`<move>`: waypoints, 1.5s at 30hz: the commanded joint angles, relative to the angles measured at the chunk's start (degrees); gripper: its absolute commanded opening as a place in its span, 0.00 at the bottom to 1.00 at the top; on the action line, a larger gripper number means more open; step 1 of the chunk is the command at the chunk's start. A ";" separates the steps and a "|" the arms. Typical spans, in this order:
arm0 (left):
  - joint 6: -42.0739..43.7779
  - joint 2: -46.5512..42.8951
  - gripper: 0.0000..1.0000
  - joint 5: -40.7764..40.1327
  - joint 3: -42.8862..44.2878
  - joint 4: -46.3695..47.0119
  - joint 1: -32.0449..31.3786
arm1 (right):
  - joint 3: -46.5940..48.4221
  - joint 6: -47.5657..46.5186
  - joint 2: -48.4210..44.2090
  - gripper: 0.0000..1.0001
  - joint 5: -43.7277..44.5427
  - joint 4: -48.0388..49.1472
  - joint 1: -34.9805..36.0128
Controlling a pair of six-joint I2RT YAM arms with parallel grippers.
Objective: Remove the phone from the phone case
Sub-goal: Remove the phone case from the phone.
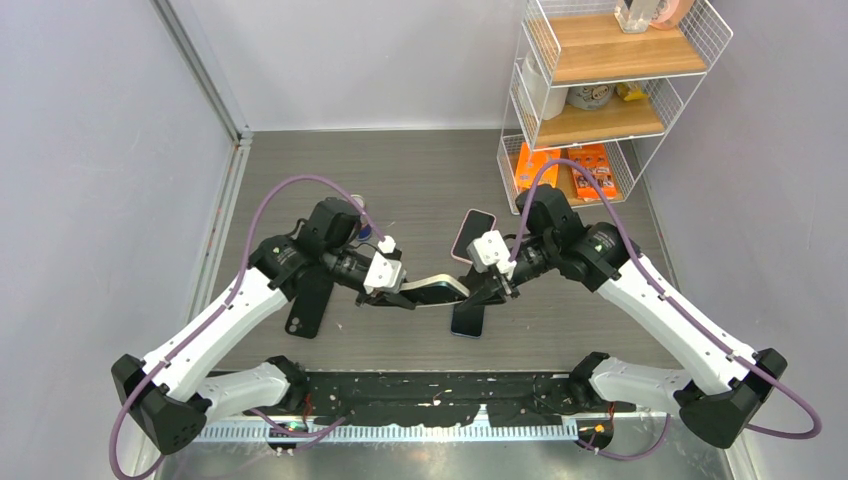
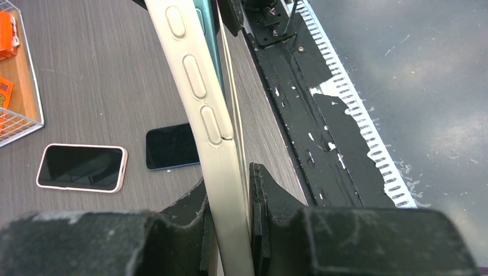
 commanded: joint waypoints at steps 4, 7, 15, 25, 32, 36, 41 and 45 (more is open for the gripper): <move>12.06 -1.28 0.00 6.07 1.28 -9.86 -2.15 | 1.64 0.52 -1.38 0.05 1.92 -4.42 -0.51; 12.82 -1.22 0.00 5.99 1.03 -10.27 -2.39 | 1.63 0.41 -1.43 0.05 2.47 -4.42 -0.28; 14.98 -1.30 0.00 5.76 0.60 -11.63 -3.00 | 1.27 -0.86 -1.50 0.05 4.98 -4.38 0.19; 18.06 -1.74 0.00 5.03 -0.18 -13.64 -3.62 | 1.39 -4.24 -1.64 0.06 7.44 -5.24 0.93; 19.37 -1.45 0.00 4.76 -0.23 -13.94 -3.98 | 1.62 -6.70 -1.31 0.05 7.66 -6.74 1.67; 19.77 -1.06 0.00 4.58 -0.21 -14.22 -4.19 | 1.65 -7.64 -1.38 0.05 7.99 -7.37 1.99; 20.36 -0.66 0.00 4.41 0.01 -14.52 -4.45 | 1.63 -8.61 -1.49 0.05 8.10 -8.03 2.38; 20.73 -0.36 0.00 4.39 0.18 -14.61 -4.54 | 1.54 -9.17 -1.63 0.06 8.37 -8.33 2.73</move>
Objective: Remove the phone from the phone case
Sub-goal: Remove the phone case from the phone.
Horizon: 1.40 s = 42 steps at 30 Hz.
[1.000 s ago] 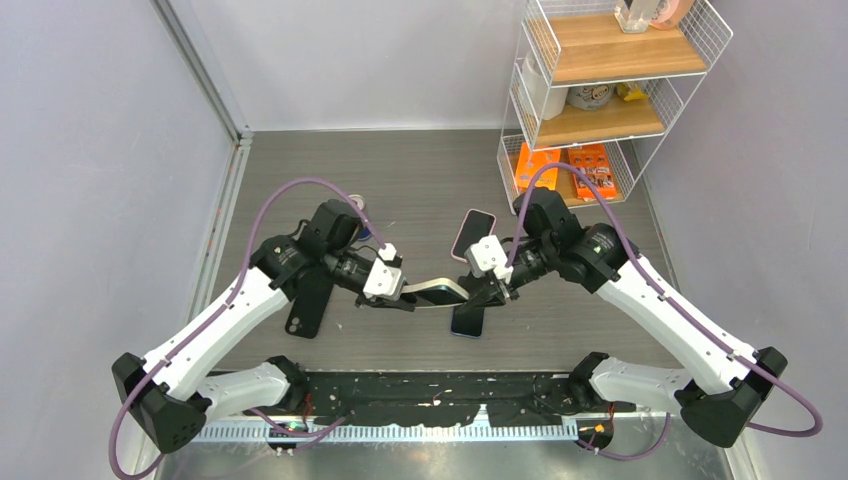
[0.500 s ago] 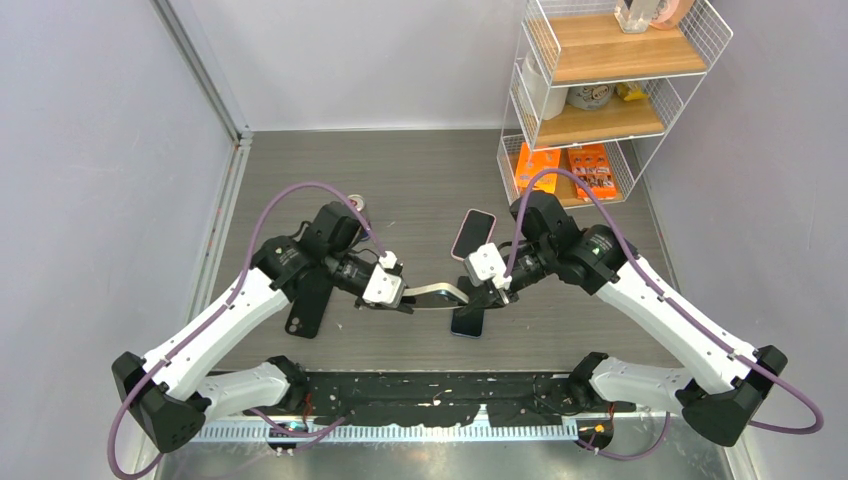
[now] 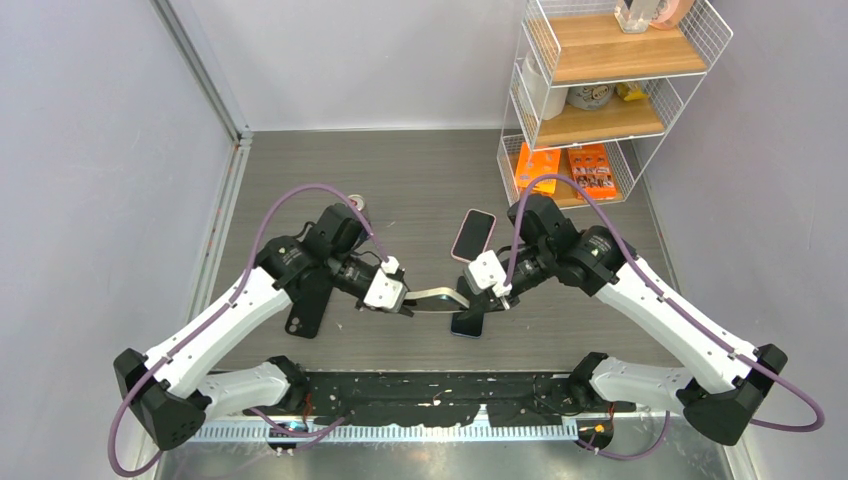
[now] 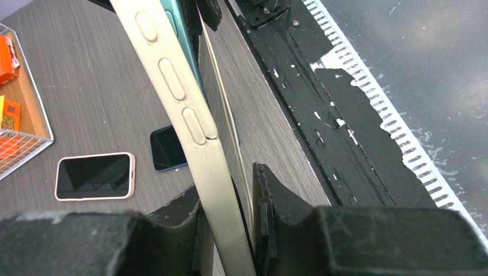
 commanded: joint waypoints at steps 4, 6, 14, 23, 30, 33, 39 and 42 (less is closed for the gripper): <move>8.56 -0.87 0.00 6.50 0.24 -9.54 -2.38 | 1.54 -0.62 -1.70 0.06 2.88 -3.62 -0.91; 8.83 -0.89 0.00 6.41 0.26 -9.64 -2.38 | 1.44 -0.89 -1.78 0.05 3.02 -3.73 -0.82; 8.91 -0.64 0.00 6.29 -0.22 -9.30 -2.54 | 1.43 -1.28 -1.81 0.05 3.15 -3.91 -0.71; 7.57 -0.48 0.00 5.73 -0.66 -7.90 -2.82 | 1.30 0.34 -1.81 0.05 3.12 -2.78 -0.71; -0.03 -2.09 0.00 4.42 -1.77 -1.27 -1.77 | -0.66 5.60 -3.79 0.17 7.06 1.42 -1.02; -6.52 -3.19 0.00 4.46 -2.59 4.64 0.56 | -0.92 7.42 -5.63 0.27 8.14 2.58 -1.57; -19.59 -4.95 0.00 3.12 -3.62 15.24 3.68 | -0.05 10.88 -8.15 0.46 7.14 3.65 -3.13; -23.87 -5.31 0.00 2.11 -3.96 18.76 4.11 | 0.90 12.16 -8.73 0.48 4.10 3.91 -4.04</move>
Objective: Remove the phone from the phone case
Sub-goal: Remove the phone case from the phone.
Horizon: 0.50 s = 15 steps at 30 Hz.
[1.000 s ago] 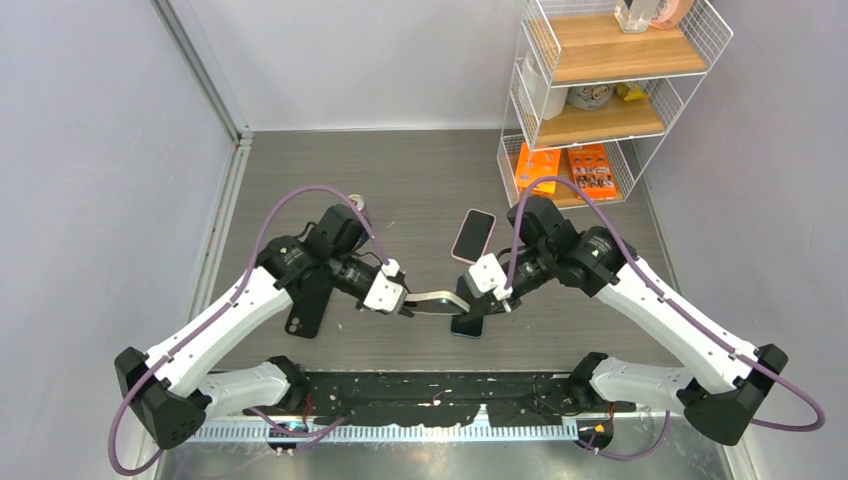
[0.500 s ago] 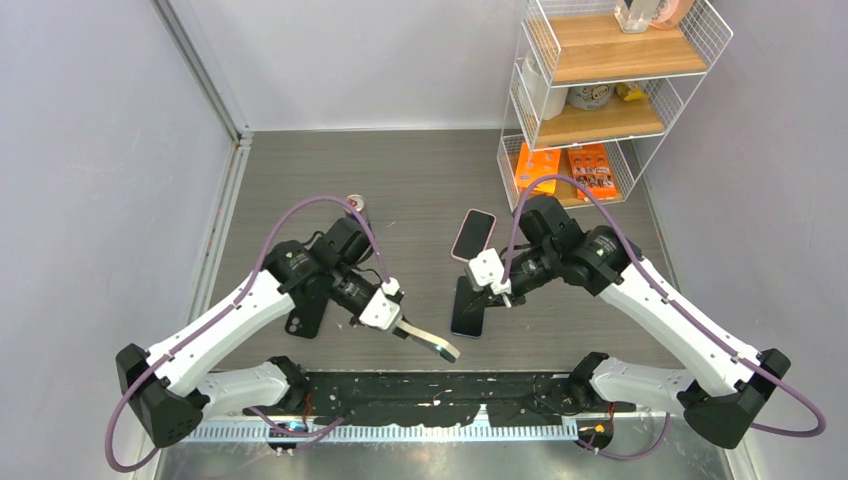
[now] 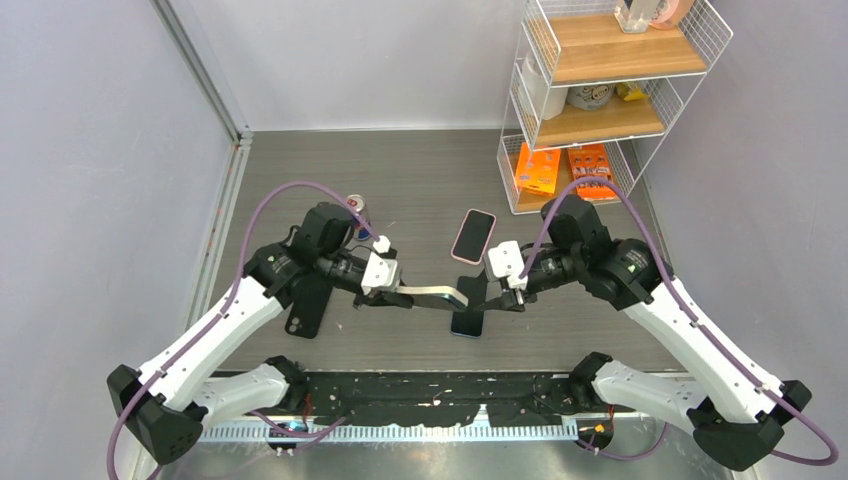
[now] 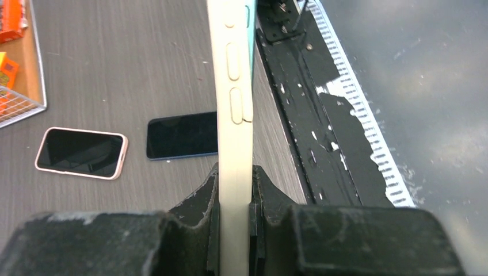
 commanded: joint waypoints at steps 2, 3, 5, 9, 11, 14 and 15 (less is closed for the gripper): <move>-11.54 -2.04 0.00 0.79 -0.58 13.08 1.01 | 2.07 4.31 -1.44 0.48 -5.04 2.89 -1.77; -12.61 -2.13 0.00 0.62 -0.79 13.93 1.10 | 2.14 4.95 -1.55 0.48 -5.61 3.21 -2.23; -14.25 -2.29 0.00 -0.04 -1.22 15.40 1.16 | 2.08 5.89 -1.78 0.47 -6.82 3.89 -2.85; -15.69 -2.51 0.00 -1.18 -1.50 16.30 1.20 | 2.15 7.43 -2.06 0.46 -8.49 5.09 -3.69; -16.11 -2.48 0.00 -1.72 -1.60 16.74 1.26 | 2.21 8.13 -2.06 0.45 -9.18 5.49 -4.15; -16.92 -2.46 0.00 -2.06 -1.92 17.67 1.25 | 2.33 8.44 -2.18 0.44 -9.26 5.65 -4.61; -17.15 -2.46 0.00 -2.14 -2.02 17.99 1.26 | 2.34 8.45 -2.22 0.44 -9.26 5.72 -4.58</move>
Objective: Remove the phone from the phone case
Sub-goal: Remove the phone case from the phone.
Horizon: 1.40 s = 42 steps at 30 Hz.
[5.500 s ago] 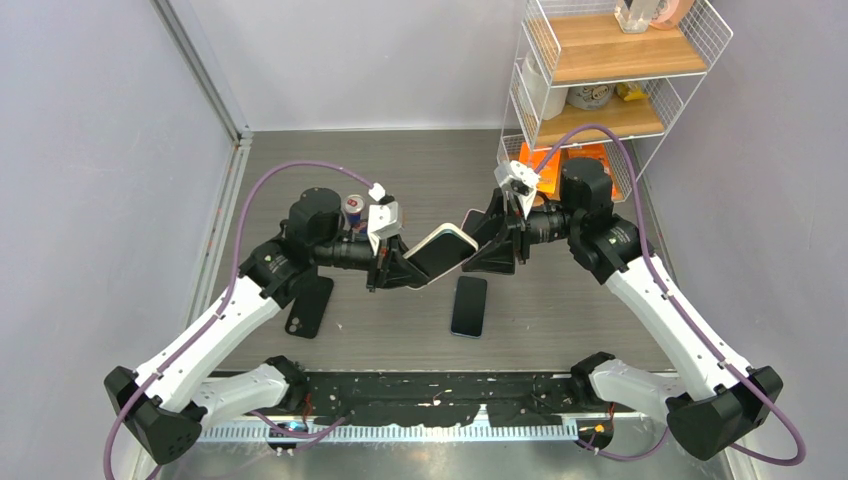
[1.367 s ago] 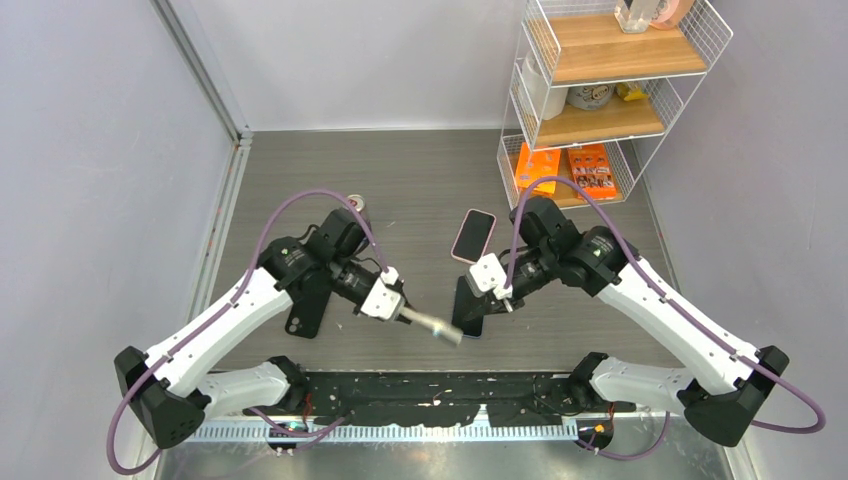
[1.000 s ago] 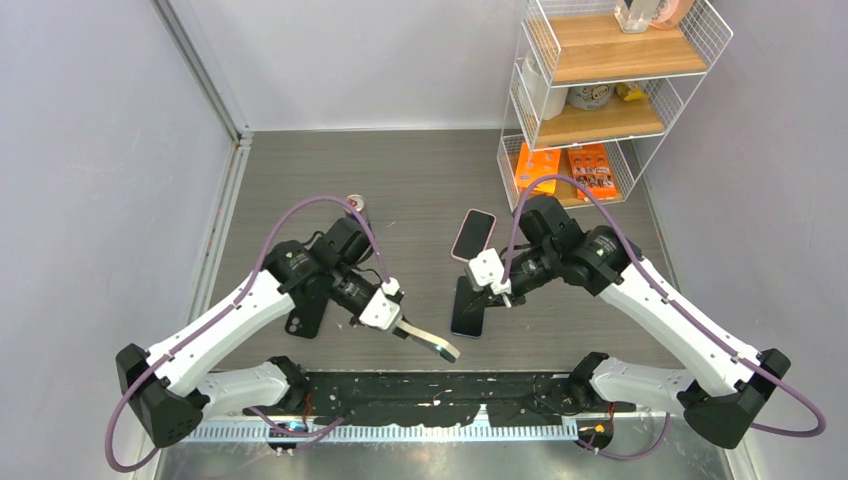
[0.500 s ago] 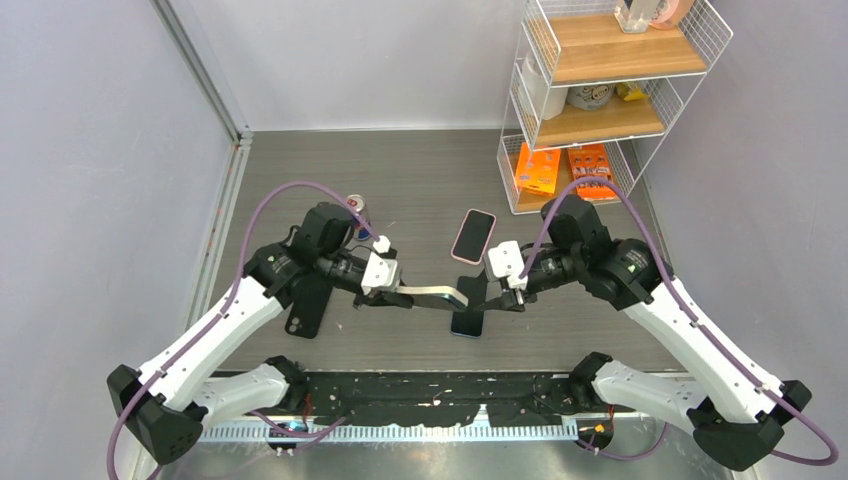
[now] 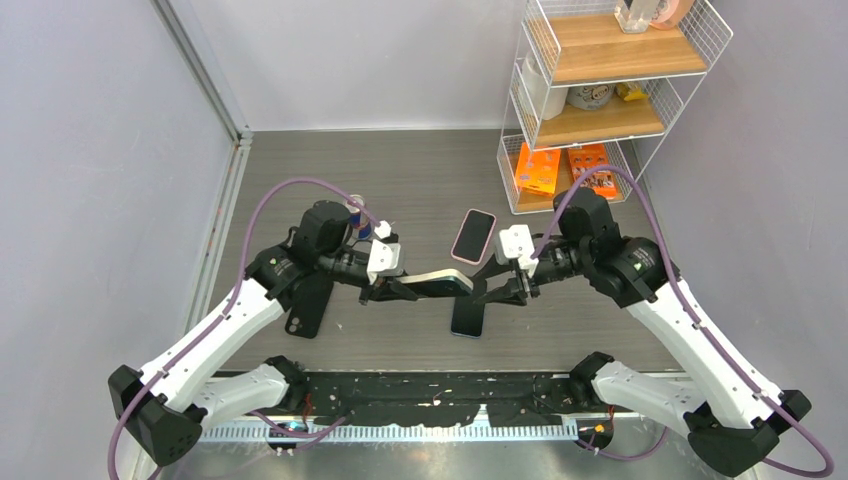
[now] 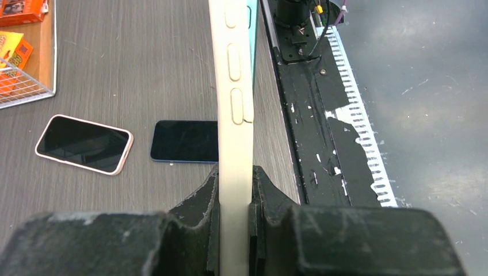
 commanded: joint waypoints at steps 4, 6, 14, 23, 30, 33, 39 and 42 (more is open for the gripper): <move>-3.15 -1.55 0.00 -0.77 -0.12 7.67 0.45 | 2.09 2.30 -1.66 0.44 -3.27 2.78 -0.43; -3.24 -1.42 0.00 -0.99 -0.23 7.69 0.42 | 2.06 2.50 -1.74 0.44 -3.43 2.97 -0.58; -3.33 -1.07 0.00 -1.55 -0.27 7.99 0.43 | 1.90 3.43 -2.18 0.44 -4.51 4.10 -0.84; -4.39 -0.87 0.00 -1.28 0.14 8.67 0.43 | 0.41 5.19 -1.78 0.44 -5.03 6.35 -0.90; -5.23 -0.82 0.00 -0.99 0.01 9.29 0.38 | -0.96 7.00 -0.96 0.44 -5.43 8.84 -0.95; -5.48 -0.83 0.00 -0.92 -0.02 9.52 0.43 | -1.55 7.70 -0.64 0.44 -5.43 9.46 -0.90; -5.71 -0.80 0.00 -0.77 -0.08 9.71 0.45 | -2.36 8.39 -0.45 0.44 -5.18 10.61 -0.96; -5.67 -0.83 0.00 -0.70 -0.25 9.67 0.45 | -2.40 8.55 -0.53 0.44 -5.08 10.76 -0.99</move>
